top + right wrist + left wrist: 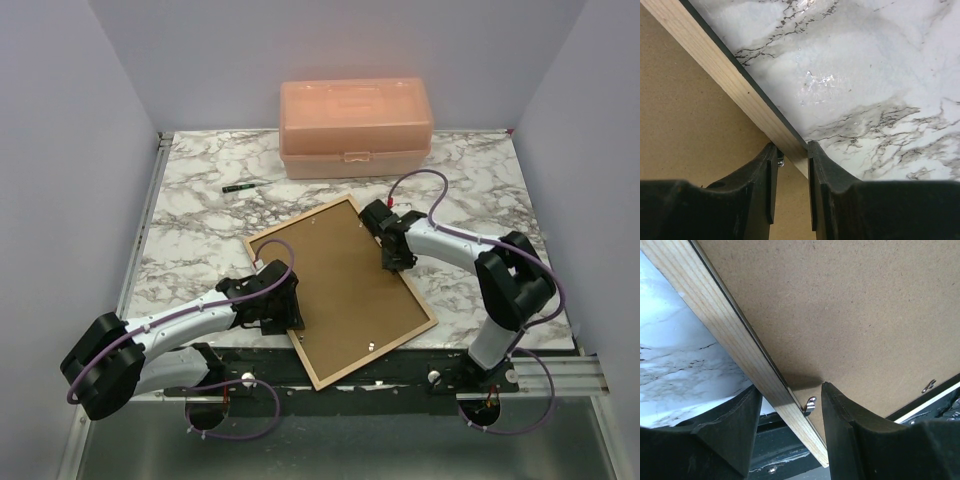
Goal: Put the photo into the frame
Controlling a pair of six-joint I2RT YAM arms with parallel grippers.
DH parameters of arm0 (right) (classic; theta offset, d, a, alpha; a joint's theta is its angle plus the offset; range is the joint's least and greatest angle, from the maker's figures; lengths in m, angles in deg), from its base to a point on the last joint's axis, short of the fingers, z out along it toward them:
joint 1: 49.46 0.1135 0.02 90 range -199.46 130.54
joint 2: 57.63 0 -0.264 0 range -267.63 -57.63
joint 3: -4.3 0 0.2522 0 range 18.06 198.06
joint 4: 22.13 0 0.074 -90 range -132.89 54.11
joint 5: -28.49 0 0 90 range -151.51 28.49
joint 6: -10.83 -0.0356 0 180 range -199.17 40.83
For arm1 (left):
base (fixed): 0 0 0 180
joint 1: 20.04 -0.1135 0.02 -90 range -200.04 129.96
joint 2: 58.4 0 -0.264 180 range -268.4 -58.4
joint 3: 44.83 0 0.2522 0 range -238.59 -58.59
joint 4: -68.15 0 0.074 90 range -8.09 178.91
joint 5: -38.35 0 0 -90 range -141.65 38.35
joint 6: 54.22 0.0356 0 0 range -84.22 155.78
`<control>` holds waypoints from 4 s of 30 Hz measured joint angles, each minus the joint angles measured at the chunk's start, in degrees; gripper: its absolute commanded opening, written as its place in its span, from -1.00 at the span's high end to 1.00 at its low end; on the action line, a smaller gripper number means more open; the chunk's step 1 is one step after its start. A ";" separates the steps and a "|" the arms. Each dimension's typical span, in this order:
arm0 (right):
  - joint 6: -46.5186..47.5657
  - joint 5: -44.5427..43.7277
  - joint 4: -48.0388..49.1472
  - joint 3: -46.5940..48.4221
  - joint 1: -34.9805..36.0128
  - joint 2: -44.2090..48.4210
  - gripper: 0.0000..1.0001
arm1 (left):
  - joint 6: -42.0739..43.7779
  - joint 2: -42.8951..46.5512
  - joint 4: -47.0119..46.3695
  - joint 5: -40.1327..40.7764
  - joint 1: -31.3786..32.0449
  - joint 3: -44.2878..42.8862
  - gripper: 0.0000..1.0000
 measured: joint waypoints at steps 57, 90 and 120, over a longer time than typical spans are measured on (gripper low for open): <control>-0.17 2.05 -0.48 -1.66 -3.54 3.65 -0.29 | -0.07 -0.83 -6.45 -5.42 0.26 2.05 0.10; 2.36 -5.40 -4.13 3.89 -0.59 -3.54 0.54 | -0.13 -1.88 -8.17 -6.56 0.52 2.19 0.10; 3.26 -12.85 -2.82 2.73 2.89 -4.85 0.99 | -0.57 -1.84 -10.45 -7.02 0.74 2.86 0.09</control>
